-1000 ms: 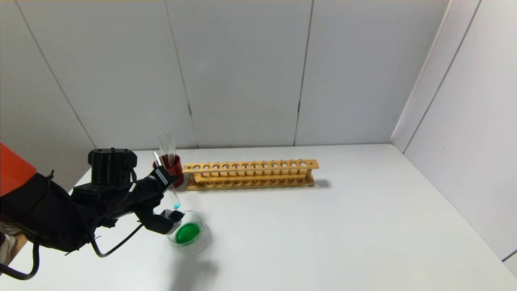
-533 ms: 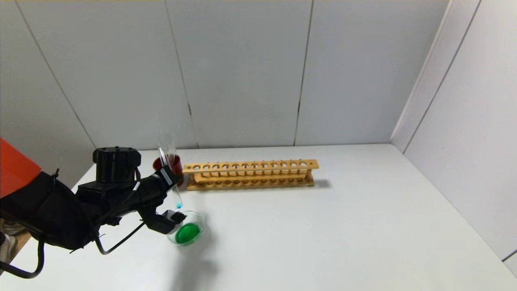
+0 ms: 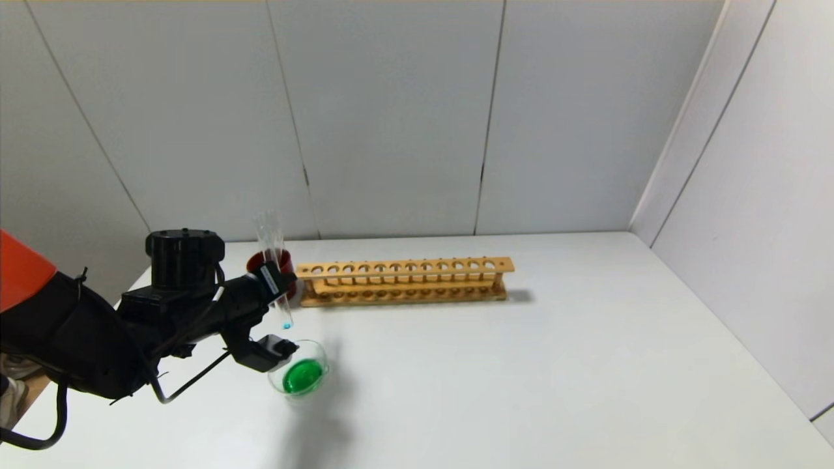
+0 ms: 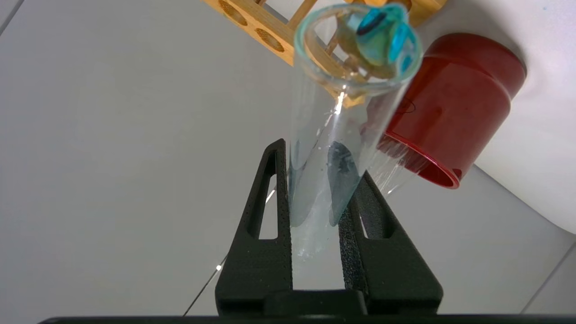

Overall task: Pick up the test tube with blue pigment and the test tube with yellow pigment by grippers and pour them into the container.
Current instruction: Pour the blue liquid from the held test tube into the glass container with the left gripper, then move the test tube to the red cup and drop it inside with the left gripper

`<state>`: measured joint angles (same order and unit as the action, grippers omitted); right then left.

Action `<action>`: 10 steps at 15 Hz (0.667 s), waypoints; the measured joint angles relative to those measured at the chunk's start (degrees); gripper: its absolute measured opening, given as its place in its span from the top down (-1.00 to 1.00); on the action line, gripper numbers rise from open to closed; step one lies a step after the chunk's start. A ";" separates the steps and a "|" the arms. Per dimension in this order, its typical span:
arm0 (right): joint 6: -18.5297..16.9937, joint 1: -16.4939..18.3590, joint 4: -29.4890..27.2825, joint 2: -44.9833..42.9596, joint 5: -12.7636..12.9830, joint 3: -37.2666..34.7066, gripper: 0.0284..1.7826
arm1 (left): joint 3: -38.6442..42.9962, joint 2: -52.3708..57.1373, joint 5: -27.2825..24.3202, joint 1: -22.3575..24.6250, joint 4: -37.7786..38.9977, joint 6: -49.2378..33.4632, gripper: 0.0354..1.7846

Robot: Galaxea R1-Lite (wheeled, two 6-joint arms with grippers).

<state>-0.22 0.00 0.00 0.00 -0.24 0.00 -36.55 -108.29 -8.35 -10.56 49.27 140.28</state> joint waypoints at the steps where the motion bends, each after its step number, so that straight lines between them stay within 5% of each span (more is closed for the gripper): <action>1: 0.00 0.00 0.00 0.00 0.00 0.00 -0.96 | 0.02 0.10 -0.02 -0.02 0.00 0.02 0.65; 6: 0.00 0.00 0.00 0.00 0.00 0.00 -0.96 | 0.28 0.63 0.98 0.00 0.11 -1.11 0.65; 10: -0.02 0.00 0.00 0.00 0.02 0.00 -0.96 | 1.08 3.61 5.11 -0.13 -0.30 -15.06 0.65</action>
<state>-0.24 0.00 0.00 0.00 -0.22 0.00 -35.46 -104.68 -3.24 -10.69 48.97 125.22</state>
